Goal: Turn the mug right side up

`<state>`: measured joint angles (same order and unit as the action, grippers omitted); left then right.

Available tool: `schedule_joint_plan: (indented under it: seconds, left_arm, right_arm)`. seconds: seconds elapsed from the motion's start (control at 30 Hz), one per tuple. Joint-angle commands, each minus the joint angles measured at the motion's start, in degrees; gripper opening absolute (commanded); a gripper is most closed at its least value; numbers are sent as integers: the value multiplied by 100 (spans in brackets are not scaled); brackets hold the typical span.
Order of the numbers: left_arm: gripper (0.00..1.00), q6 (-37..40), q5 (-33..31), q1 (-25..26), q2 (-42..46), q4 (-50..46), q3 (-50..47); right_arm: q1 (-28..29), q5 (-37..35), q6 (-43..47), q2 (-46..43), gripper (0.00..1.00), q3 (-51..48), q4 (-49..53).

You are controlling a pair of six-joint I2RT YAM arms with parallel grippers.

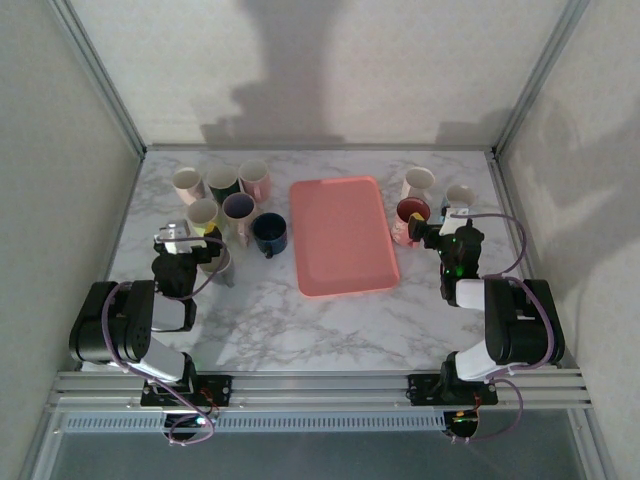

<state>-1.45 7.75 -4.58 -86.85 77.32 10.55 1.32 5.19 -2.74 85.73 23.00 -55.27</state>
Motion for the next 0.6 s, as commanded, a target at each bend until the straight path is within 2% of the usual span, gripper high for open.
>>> schedule_joint_plan:
  seconds: [0.0, 0.1, 0.23, 0.57]
  left_arm:
    - [100, 21, -27, 35, -87, -119, 88]
    - [100, -19, -134, 36, -95, -166, 119]
    - [100, -163, -627, 66, -113, -314, 209]
    - [100, -154, -651, 80, -112, -315, 216]
  right_arm:
    - [44, -159, 221, 216, 99, -39, 837]
    - [44, -159, 222, 216, 99, -40, 840]
    - [37, -159, 222, 216, 99, -42, 842]
    - [39, -159, 222, 216, 99, -42, 836]
